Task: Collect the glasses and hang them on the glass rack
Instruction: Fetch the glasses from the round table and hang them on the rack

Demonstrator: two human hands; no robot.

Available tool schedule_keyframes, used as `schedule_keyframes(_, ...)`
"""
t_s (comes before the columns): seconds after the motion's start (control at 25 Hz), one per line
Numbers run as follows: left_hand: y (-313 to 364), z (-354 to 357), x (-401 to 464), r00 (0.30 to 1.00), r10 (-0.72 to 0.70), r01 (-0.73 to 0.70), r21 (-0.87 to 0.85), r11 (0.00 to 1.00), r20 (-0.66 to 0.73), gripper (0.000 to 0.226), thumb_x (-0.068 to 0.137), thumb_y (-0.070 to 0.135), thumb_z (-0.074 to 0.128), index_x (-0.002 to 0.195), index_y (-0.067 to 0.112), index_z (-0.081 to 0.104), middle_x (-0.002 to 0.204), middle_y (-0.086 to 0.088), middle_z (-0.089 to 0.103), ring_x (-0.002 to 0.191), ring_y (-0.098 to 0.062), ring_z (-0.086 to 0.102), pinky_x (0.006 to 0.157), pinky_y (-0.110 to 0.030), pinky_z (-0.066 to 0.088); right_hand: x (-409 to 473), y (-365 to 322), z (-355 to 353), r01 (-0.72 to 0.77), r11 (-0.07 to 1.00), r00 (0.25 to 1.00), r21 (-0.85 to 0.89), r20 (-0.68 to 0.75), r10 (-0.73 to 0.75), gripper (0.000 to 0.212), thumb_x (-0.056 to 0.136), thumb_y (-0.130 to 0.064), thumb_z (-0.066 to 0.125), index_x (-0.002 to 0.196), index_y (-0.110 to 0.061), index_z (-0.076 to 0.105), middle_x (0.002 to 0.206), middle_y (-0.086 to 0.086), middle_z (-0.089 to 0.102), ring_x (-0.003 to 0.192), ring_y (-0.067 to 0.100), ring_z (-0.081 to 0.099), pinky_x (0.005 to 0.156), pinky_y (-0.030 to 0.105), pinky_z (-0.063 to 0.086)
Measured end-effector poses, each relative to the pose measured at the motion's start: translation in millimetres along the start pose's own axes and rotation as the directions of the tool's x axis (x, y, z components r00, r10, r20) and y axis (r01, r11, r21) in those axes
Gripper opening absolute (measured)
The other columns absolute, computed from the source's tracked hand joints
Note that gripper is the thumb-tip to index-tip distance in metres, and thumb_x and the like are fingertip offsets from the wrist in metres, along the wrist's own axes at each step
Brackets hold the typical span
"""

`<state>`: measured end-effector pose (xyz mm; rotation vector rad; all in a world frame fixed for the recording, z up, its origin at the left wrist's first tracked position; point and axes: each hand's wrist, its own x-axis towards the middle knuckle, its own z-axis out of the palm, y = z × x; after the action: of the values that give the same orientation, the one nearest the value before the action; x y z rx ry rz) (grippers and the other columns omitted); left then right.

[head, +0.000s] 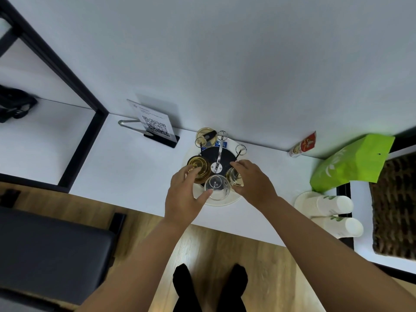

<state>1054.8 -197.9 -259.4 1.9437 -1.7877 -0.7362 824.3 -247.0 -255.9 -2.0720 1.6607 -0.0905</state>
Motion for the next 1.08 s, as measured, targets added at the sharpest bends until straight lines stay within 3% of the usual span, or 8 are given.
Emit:
schedule_keyframes(0.28, -10, -8, 12, 0.999, -0.011, 0.012, -0.004, 1.000, 0.053, 0.076, 0.089, 0.056, 0.073, 0.155, 0.032, 0.043, 0.166, 0.006, 0.032, 0.150, -0.017, 0.027, 0.106, -0.037, 0.041, -1, -9, 5, -0.047, 0.999, 0.999, 0.012, -0.015, 0.048, 0.067, 0.090, -0.024, 0.081, 0.150, -0.017, 0.052, 0.142, 0.006, 0.055, 0.126, 0.028, 0.055, 0.092, 0.042, 0.058)
schedule_keyframes(0.76, -15, -1, 24, 0.997, 0.074, -0.075, 0.027, 0.997, 0.036, 0.071, 0.087, 0.051, 0.076, 0.150, 0.030, 0.050, 0.161, 0.001, 0.038, 0.146, -0.020, 0.033, 0.106, -0.042, 0.046, -2, -13, 11, -0.074, 0.997, 0.997, 0.038, -0.006, 0.074, 0.079, 0.087, -0.024, 0.083, 0.156, -0.021, 0.044, 0.152, 0.007, 0.047, 0.137, 0.029, 0.045, 0.100, 0.043, 0.055)
schedule_keyframes(0.88, -17, 3, 24, 0.996, 0.084, -0.085, 0.037, 0.996, 0.034, 0.071, 0.086, 0.054, 0.076, 0.148, 0.030, 0.051, 0.162, 0.001, 0.035, 0.147, -0.021, 0.031, 0.105, -0.042, 0.046, -6, -15, 10, -0.069, 0.997, 0.997, 0.034, -0.021, 0.070, 0.085, 0.084, -0.024, 0.084, 0.158, -0.023, 0.042, 0.158, 0.008, 0.042, 0.147, 0.030, 0.036, 0.106, 0.047, 0.052)
schedule_keyframes(1.08, -18, 9, 24, 0.995, 0.086, -0.088, 0.052, 0.995, 0.042, 0.072, 0.087, 0.059, 0.073, 0.149, 0.032, 0.049, 0.165, 0.002, 0.031, 0.148, -0.021, 0.031, 0.107, -0.042, 0.046, -21, -26, 20, -0.070, 0.996, 0.997, 0.050, 0.024, 0.068, 0.104, 0.079, -0.038, 0.086, 0.165, -0.029, 0.028, 0.176, 0.008, 0.012, 0.162, 0.031, -0.001, 0.127, 0.052, 0.025)
